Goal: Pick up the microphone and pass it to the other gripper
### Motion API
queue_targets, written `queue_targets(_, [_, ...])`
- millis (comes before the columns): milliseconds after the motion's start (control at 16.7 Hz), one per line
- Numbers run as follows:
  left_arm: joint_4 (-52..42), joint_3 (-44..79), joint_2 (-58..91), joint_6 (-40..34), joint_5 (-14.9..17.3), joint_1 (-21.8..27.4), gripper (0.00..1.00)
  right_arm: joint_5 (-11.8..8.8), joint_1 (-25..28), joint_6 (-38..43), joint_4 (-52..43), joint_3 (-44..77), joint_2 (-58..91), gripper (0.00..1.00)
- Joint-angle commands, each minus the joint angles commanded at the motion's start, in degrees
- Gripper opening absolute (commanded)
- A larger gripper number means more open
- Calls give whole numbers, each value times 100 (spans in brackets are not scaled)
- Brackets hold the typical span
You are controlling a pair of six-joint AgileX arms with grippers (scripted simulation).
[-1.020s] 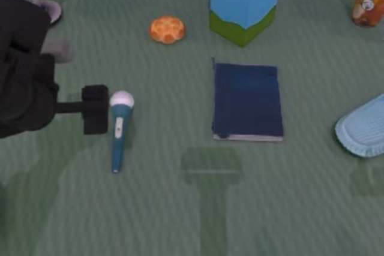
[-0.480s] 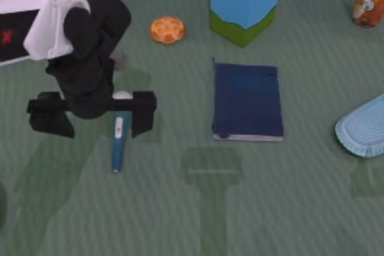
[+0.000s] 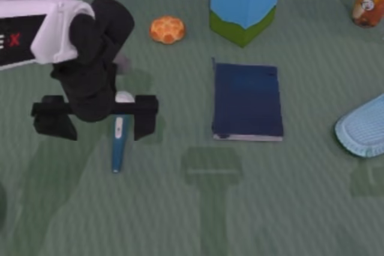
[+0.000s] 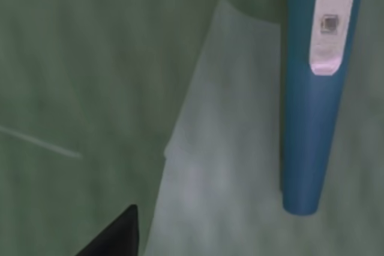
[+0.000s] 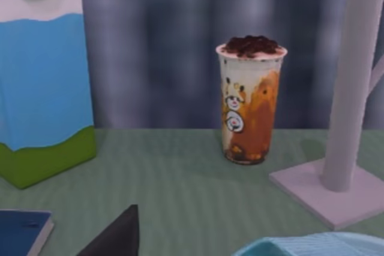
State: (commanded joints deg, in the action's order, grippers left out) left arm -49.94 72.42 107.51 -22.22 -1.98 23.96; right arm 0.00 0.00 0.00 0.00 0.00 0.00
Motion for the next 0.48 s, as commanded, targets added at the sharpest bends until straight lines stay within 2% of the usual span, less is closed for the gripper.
queue_targets(480, [1758, -669, 1060, 57, 11, -39, 100, 0, 0, 0, 0, 0, 0, 100])
